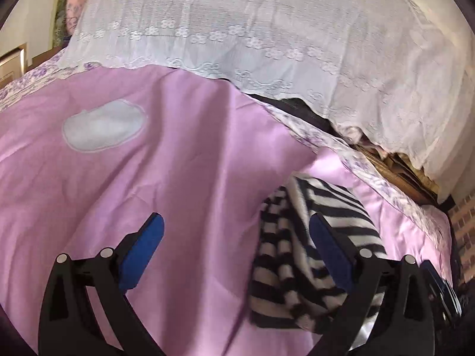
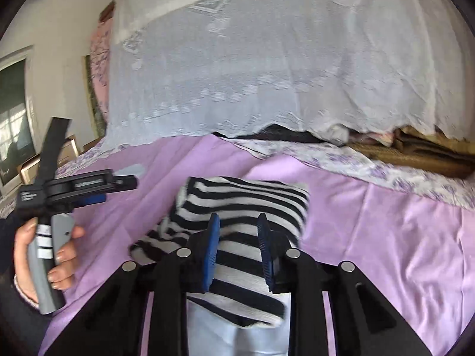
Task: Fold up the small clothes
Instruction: 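Lower the folded edge onto the sweater and release the right tool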
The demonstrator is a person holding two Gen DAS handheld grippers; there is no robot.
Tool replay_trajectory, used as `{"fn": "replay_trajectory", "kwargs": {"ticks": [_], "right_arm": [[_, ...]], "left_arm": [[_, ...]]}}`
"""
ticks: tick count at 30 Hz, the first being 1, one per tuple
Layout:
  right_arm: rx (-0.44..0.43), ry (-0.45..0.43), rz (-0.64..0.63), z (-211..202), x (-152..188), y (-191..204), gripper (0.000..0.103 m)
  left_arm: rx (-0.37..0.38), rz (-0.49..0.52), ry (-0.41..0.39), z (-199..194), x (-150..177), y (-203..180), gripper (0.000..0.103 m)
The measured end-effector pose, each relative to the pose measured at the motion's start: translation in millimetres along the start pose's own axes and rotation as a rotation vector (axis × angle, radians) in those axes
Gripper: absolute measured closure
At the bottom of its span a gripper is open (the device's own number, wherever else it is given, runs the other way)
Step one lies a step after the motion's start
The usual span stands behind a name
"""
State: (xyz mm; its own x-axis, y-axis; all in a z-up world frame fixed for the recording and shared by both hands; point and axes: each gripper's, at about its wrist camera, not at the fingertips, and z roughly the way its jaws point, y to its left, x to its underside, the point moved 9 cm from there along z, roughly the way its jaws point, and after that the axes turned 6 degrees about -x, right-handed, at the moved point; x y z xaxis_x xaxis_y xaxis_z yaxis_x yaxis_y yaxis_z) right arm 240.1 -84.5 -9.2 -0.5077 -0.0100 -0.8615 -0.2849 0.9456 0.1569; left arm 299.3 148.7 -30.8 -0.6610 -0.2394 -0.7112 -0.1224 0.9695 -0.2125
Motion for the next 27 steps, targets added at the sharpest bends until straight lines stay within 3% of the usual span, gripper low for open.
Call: {"fn": "replay_trajectory", "kwargs": {"ticks": [3,5,7,9,12,14,18,21,23,25,27], "right_arm": [[0.006,0.077,0.098,13,26,-34,0.084],[-0.011,0.108,0.095,23,39,-30,0.087],[0.024,0.096,0.014,28,45,-13,0.089],[0.045,0.116,-0.070,31,52,3,0.089],[0.062,0.147,-0.106,39,63,8,0.089],[0.034,0.154,-0.085,40,65,6,0.089],[-0.009,0.169,-0.085,39,64,4,0.089],[-0.068,0.139,-0.014,31,48,-8,0.089],[-0.101,0.079,0.065,22,29,-19,0.089],[-0.117,0.043,0.102,21,9,-25,0.089],[-0.129,0.040,0.121,33,-6,-25,0.089]], "left_arm": [[-0.008,0.167,-0.014,-11,22,-46,0.006],[-0.124,0.284,-0.034,-7,38,-61,0.005],[-0.259,0.367,-0.021,9,55,-58,0.005],[-0.299,0.358,0.015,27,66,-40,0.004],[-0.168,0.213,0.116,39,68,-18,0.004],[-0.135,0.171,0.134,41,71,-11,0.004],[-0.175,0.196,0.076,29,73,-13,0.004],[-0.255,0.204,-0.046,0,51,-11,0.004],[-0.224,0.172,-0.099,-16,32,-19,0.004],[-0.138,0.160,-0.063,-11,20,-39,0.004],[-0.118,0.182,-0.048,2,13,-60,0.004]]}}
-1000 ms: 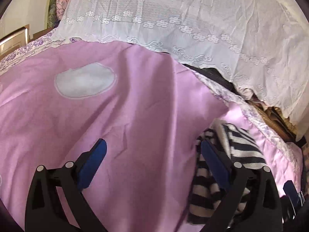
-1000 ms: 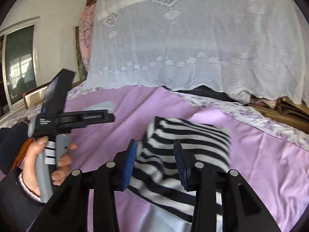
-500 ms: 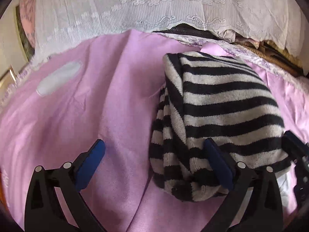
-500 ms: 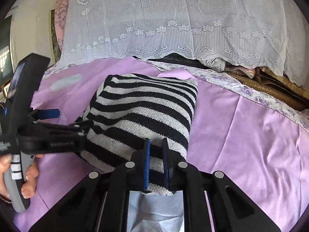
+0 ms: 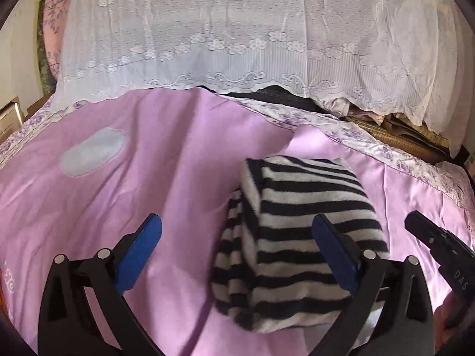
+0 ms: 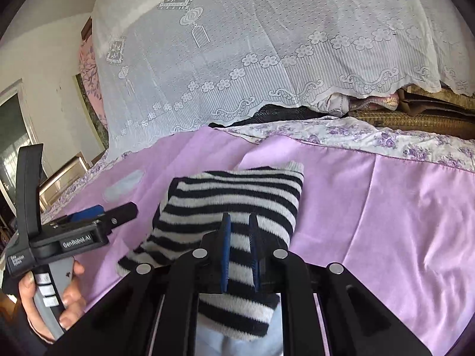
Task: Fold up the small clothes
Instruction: 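Lower the folded edge onto the sweater and release the right tool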
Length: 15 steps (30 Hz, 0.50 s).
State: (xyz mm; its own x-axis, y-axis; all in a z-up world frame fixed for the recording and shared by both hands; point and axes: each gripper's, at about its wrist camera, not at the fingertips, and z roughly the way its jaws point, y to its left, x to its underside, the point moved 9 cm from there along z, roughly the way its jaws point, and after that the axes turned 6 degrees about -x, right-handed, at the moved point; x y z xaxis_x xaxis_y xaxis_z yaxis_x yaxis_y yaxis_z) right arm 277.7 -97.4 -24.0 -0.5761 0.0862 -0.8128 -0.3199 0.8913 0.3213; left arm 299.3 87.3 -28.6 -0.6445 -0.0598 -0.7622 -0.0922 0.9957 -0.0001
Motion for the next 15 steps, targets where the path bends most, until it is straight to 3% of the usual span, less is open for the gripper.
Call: {"fn": "replay_trajectory", "kwargs": {"ticks": [3,5,8,10,12,15], "right_arm": [[-0.013,0.010,0.024,28,-16,-1,0.089],[-0.014,0.054,0.038,53,-17,-7,0.089],[0.012,0.124,0.060,90,-4,-25,0.090],[-0.003,0.176,0.077,108,8,-36,0.090],[-0.037,0.162,0.101,107,9,-38,0.090],[-0.014,0.113,0.060,98,10,-32,0.089]], "left_arm": [[-0.022,0.056,0.011,28,-8,-26,0.004],[-0.014,0.071,0.060,54,-4,-39,0.004],[-0.059,0.077,0.110,90,8,-36,0.004],[-0.042,0.045,0.136,103,16,-30,0.004],[-0.034,0.015,0.141,103,17,-26,0.004],[-0.085,0.072,0.077,93,18,-31,0.004]]}}
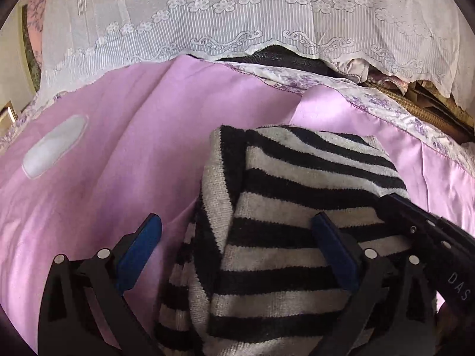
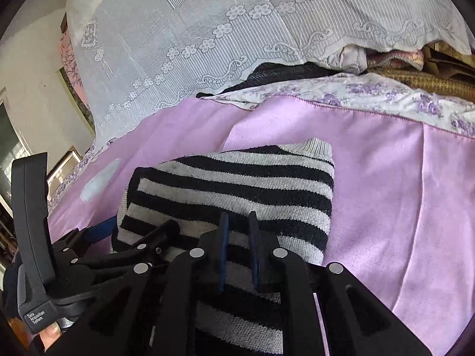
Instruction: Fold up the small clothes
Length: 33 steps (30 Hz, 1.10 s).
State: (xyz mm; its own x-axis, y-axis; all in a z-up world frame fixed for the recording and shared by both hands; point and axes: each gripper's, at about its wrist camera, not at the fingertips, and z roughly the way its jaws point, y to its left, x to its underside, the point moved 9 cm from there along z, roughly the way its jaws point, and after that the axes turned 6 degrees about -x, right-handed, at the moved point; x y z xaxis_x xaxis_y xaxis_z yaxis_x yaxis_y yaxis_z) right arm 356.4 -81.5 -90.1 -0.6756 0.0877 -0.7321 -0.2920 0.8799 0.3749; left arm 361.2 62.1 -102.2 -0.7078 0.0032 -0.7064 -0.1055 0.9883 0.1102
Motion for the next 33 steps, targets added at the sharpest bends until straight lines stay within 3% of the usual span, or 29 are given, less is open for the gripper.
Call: {"fn": "replay_trajectory", "kwargs": {"ticks": [2,4,6,8,10,14,17,20,24,29,33], "right_arm": [[0.031,-0.087,-0.026,-19,0,3,0.087],[0.056,-0.166,-0.060,-41,0,9,0.069],[0.088,-0.217,-0.090,-57,4,12,0.064],[0.111,-0.183,-0.098,-61,15,11,0.060],[0.113,-0.079,-0.061,-52,32,4,0.046],[0.001,-0.037,0.116,-58,51,-16,0.031],[-0.045,-0.042,0.181,-69,62,-19,0.030],[-0.043,-0.043,0.176,-82,74,-15,0.027],[-0.067,0.020,0.193,-90,98,-9,0.026],[-0.056,0.024,0.162,-109,117,3,0.026],[-0.056,-0.021,0.158,-131,125,9,0.026]], "left_arm": [[-0.025,0.013,-0.082,-19,1,0,0.005],[-0.028,0.039,-0.118,-34,5,-3,0.005],[-0.012,0.039,-0.131,-45,11,-4,0.005],[-0.008,0.029,-0.103,-46,20,-3,0.005],[0.016,-0.005,-0.059,-43,29,3,0.004],[0.063,-0.086,-0.005,-41,43,15,0.004],[0.059,-0.087,-0.032,-58,53,16,0.005],[0.019,-0.050,-0.086,-79,62,15,0.005],[0.023,-0.029,-0.129,-106,73,13,0.005],[0.026,0.018,-0.162,-133,87,5,0.005],[0.026,0.042,-0.212,-155,93,0,0.005]]}}
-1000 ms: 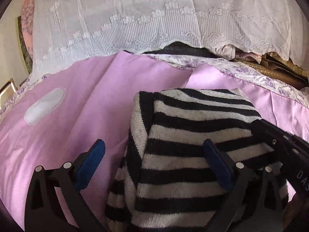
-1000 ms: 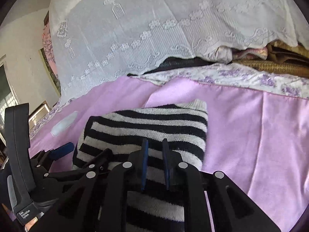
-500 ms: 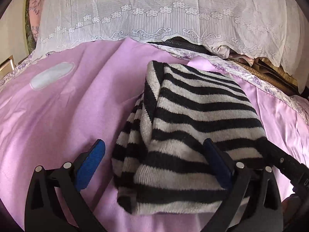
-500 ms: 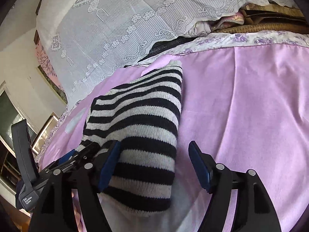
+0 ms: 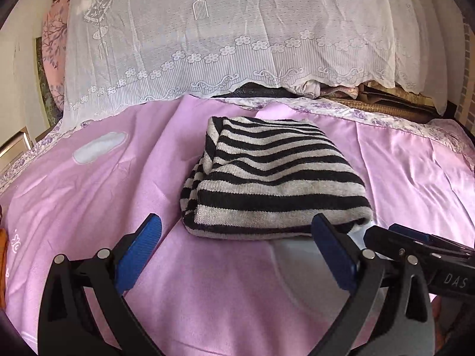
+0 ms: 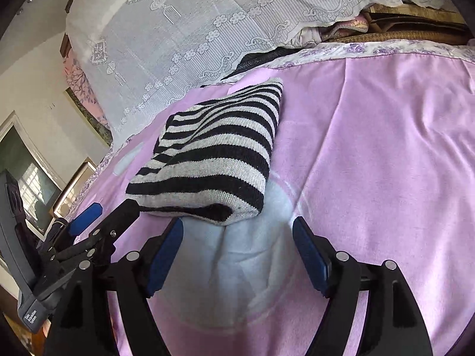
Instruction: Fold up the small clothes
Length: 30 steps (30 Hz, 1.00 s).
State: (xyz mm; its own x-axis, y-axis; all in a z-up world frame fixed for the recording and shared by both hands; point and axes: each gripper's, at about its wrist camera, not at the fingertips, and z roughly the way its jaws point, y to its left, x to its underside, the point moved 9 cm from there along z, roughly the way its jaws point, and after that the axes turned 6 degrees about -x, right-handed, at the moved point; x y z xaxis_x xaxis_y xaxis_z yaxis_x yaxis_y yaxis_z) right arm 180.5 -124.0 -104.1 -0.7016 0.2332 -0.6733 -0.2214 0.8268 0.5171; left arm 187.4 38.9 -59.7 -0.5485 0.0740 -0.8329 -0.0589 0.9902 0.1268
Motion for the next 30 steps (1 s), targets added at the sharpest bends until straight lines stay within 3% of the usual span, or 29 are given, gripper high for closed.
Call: {"fn": "replay_trajectory", "kwargs": {"ticks": [6,11,16,21,23,25,30], "right_arm": [[-0.034,-0.119,-0.012,-32,-12,9,0.023],[-0.065,-0.111,0.003,-25,-21,6,0.021],[-0.088,-0.089,0.048,-6,-35,-7,0.020],[-0.148,-0.061,0.157,13,-49,-28,0.020],[-0.166,-0.056,0.191,20,-55,-36,0.020],[-0.187,-0.047,0.217,27,-61,-41,0.020],[-0.240,0.002,0.241,42,-66,-41,0.020]], "left_arm": [[0.024,-0.010,-0.024,-9,-6,0,0.005],[0.072,-0.022,-0.024,-2,-20,-3,0.005],[0.245,-0.084,0.076,29,-23,-1,0.005],[0.497,-0.298,0.229,57,-23,11,0.005],[0.541,-0.360,0.255,65,-23,18,0.005],[0.564,-0.392,0.269,71,-25,24,0.005],[0.526,-0.400,0.298,88,-25,39,0.005]]}}
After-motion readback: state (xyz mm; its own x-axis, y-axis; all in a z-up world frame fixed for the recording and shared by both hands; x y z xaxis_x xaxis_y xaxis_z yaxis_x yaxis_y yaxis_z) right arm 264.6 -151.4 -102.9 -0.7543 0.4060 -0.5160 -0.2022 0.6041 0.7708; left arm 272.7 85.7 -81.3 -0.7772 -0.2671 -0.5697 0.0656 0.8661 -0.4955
